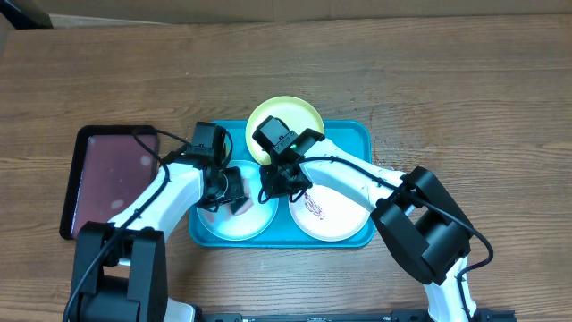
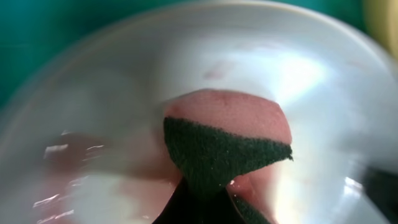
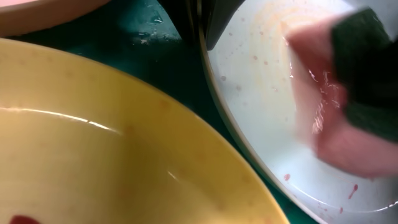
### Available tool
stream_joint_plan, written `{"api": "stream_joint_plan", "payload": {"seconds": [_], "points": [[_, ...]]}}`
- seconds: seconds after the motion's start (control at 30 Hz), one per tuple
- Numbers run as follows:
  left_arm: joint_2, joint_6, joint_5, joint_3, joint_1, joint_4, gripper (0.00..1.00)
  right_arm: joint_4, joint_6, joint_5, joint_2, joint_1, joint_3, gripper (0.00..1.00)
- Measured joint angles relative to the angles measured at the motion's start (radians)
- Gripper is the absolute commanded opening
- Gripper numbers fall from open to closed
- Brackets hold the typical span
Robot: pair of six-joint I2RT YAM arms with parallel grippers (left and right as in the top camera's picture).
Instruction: Clean dirty plates on tray and stack at the side
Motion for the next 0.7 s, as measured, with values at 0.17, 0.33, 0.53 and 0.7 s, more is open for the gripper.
{"api": "stream_joint_plan", "payload": {"seconds": [0.17,0.33,0.53,0.7], "points": [[-0.009,-0.061,-0.253,0.000,-0.002,-0.048,0.04,-0.001,0.000,-0.006,0.000,0.000,0.000,0.04],[0.002,-0.097,-0.429,0.032,-0.006,-0.172,0.04,0.012,0.000,-0.039,0.000,0.007,0.001,0.04],[0.011,-0.144,-0.561,0.219,0.008,-0.348,0.04,-0.009,0.000,-0.020,0.000,-0.001,-0.001,0.04],[-0.005,-0.092,-0.357,0.324,0.016,-0.323,0.04,-0.006,0.000,-0.010,0.000,-0.010,-0.001,0.04]]}}
